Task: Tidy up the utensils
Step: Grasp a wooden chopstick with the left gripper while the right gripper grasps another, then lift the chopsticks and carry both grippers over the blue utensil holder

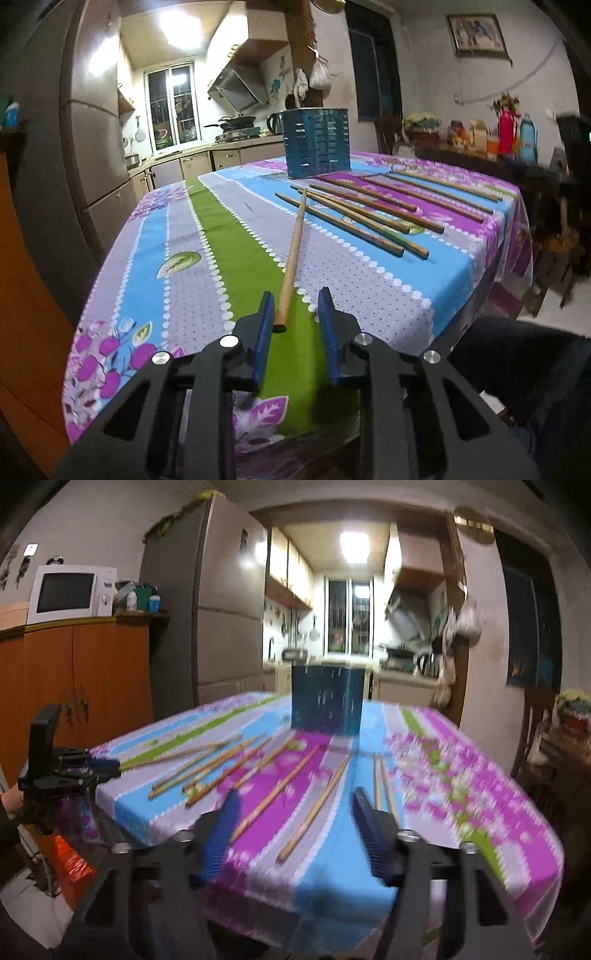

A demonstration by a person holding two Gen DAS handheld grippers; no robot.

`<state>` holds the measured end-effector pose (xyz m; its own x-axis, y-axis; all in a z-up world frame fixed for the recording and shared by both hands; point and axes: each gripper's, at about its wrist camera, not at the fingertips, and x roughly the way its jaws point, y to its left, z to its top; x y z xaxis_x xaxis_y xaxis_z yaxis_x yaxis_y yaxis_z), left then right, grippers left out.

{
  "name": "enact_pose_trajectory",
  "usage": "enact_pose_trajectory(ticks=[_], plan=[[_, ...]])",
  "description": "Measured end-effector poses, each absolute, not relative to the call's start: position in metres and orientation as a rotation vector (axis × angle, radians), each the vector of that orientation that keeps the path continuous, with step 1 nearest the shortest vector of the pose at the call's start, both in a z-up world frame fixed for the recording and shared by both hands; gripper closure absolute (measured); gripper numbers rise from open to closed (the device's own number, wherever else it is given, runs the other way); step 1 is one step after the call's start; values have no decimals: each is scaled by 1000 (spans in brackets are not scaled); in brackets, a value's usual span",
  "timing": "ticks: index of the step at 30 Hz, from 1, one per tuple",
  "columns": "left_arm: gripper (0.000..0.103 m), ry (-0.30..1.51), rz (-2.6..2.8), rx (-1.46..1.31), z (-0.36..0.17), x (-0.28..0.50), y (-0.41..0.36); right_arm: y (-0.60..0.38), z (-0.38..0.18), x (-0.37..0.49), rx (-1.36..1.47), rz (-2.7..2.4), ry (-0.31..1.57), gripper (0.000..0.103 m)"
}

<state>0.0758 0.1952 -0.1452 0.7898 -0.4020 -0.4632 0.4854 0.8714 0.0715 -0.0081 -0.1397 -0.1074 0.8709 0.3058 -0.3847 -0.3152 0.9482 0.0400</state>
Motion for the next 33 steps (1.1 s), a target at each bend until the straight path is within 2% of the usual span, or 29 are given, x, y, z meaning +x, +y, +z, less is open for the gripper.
enact_pose_trajectory(ticks=[6, 12, 26, 28, 31, 33], plan=[[80, 451, -456, 150, -145, 74, 196, -127, -136, -2, 29, 288, 483, 59], [80, 443, -414, 138, -145, 72, 193, -119, -141, 8, 26, 232, 476, 70], [81, 437, -390, 127, -145, 73, 192, -115, -150, 17, 53, 155, 494, 71], [84, 436, -386, 125, -146, 72, 191, -114, -150, 19, 56, 149, 493, 77], [94, 432, -379, 132, -146, 70, 186, -114, -152, 21, 57, 137, 488, 86], [97, 427, -373, 131, -147, 70, 185, -113, -153, 20, 55, 127, 480, 88]])
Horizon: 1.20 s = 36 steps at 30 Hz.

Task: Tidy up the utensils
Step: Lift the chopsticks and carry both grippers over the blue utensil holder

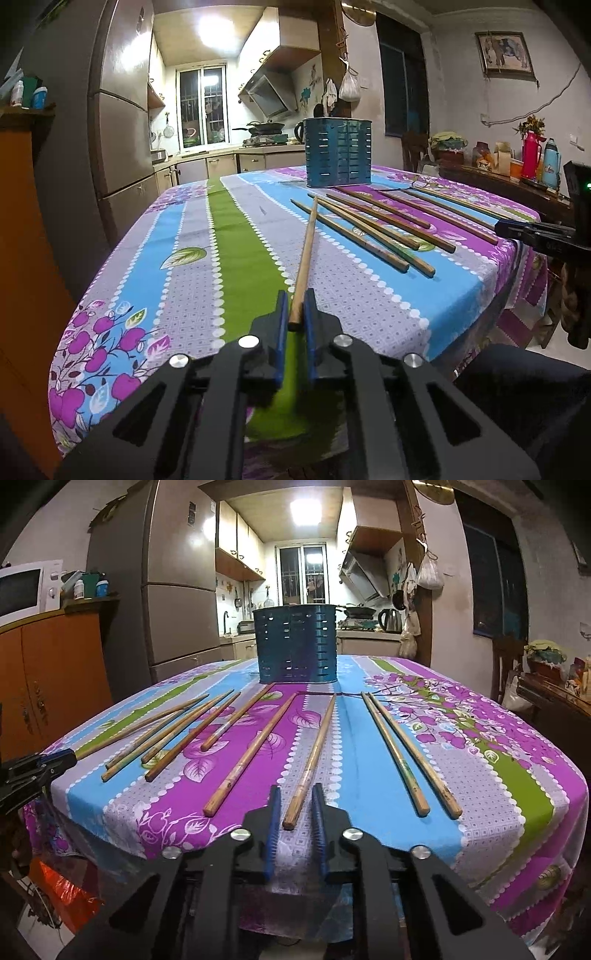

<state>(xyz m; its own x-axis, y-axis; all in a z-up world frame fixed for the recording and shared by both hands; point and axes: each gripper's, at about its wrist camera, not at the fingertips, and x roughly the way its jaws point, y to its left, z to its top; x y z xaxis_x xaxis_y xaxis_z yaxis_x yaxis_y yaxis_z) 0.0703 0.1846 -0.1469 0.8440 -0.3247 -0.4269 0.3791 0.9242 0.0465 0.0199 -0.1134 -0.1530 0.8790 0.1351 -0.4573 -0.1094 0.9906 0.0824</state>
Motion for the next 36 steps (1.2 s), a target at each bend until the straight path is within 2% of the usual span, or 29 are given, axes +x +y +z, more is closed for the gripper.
enact_pose_trajectory(ticks=[9, 15, 26, 36], plan=[[98, 417, -346, 118, -149, 68, 184, -119, -155, 17, 92, 120, 461, 95], [98, 400, -343, 127, -139, 63, 179, -123, -136, 8, 69, 120, 419, 95], [98, 221, -356, 139, -59, 54, 171, -143, -58, -12, -40, 118, 243, 95], [98, 76, -382, 189, 13, 88, 131, -164, 13, 24, -54, 203, 158, 95]])
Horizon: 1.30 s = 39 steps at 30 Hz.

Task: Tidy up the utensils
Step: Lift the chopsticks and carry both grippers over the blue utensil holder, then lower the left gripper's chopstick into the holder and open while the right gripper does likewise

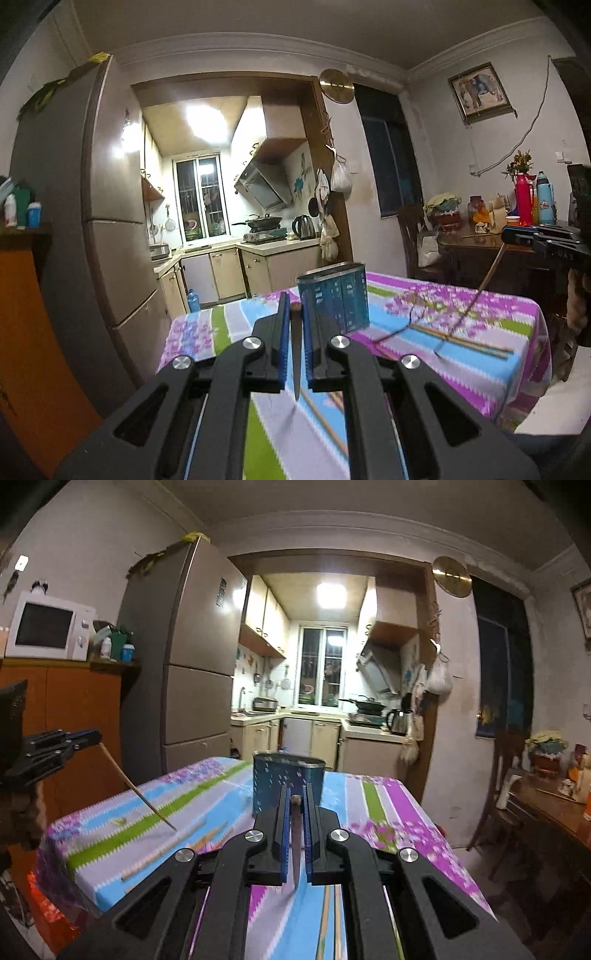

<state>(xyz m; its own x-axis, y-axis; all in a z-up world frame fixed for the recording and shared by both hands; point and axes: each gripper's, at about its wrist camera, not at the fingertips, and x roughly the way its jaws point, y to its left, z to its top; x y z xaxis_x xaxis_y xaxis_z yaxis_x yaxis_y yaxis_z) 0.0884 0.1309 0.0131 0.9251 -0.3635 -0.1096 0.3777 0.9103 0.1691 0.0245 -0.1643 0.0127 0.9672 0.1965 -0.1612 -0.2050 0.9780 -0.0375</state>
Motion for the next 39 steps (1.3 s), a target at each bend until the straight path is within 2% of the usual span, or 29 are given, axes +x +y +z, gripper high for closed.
enact_pose_trajectory(ticks=[23, 34, 39], plan=[[98, 341, -421, 151, 105, 193, 61, -170, 105, 148, 5, 305, 263, 95], [98, 366, -359, 124, 162, 245, 28, -175, 187, 218, 46, 300, 273, 95], [98, 367, -309, 106, 177, 273, 17, -168, 206, 256, 30, 285, 284, 95]])
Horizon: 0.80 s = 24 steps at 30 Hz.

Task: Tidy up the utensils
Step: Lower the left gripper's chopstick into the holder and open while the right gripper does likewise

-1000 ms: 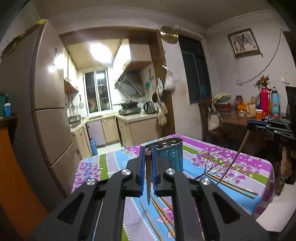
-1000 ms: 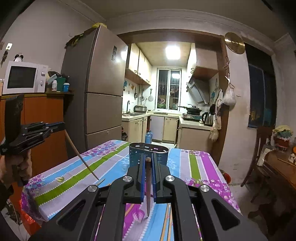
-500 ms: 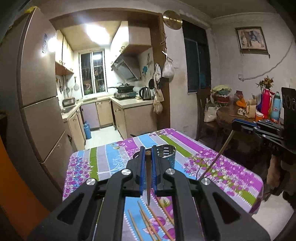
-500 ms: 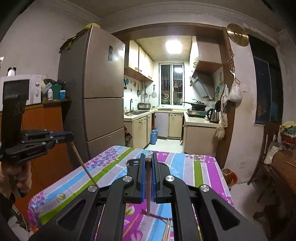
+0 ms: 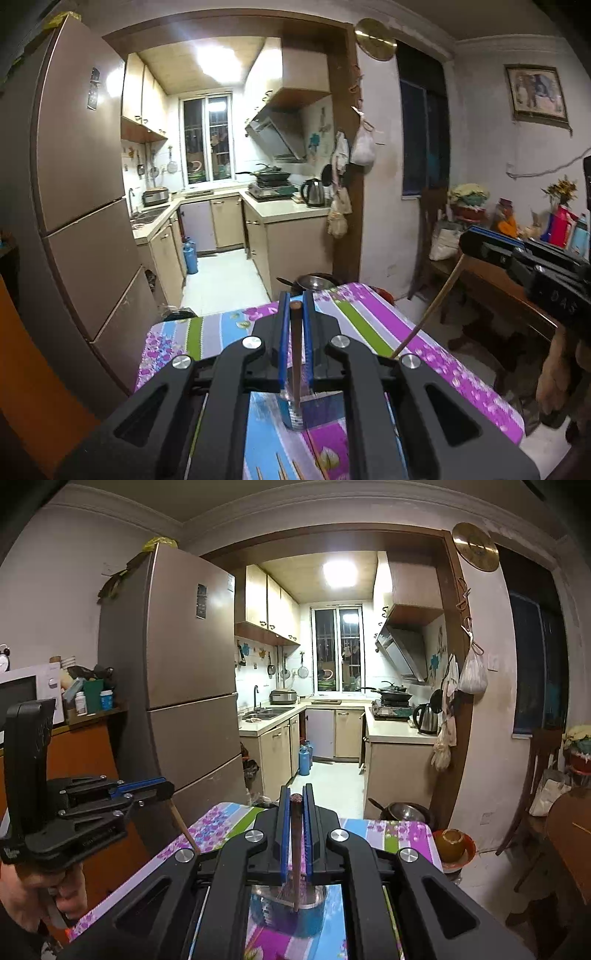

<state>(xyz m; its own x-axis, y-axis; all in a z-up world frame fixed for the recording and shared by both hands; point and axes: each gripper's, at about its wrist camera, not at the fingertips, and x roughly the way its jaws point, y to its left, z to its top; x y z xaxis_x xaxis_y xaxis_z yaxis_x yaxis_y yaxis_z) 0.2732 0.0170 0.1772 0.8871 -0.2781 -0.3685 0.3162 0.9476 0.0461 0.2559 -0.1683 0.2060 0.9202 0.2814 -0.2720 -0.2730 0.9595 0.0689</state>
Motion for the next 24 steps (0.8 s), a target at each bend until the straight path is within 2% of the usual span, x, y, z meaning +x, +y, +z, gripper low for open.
enact_pose_trajectory(ticks=[7, 24], plan=[[98, 370, -281, 67, 178, 311, 2, -160, 192, 304, 10, 270, 344, 95], [98, 474, -266, 65, 125, 363, -1, -158, 129, 359, 21, 269, 459, 95]])
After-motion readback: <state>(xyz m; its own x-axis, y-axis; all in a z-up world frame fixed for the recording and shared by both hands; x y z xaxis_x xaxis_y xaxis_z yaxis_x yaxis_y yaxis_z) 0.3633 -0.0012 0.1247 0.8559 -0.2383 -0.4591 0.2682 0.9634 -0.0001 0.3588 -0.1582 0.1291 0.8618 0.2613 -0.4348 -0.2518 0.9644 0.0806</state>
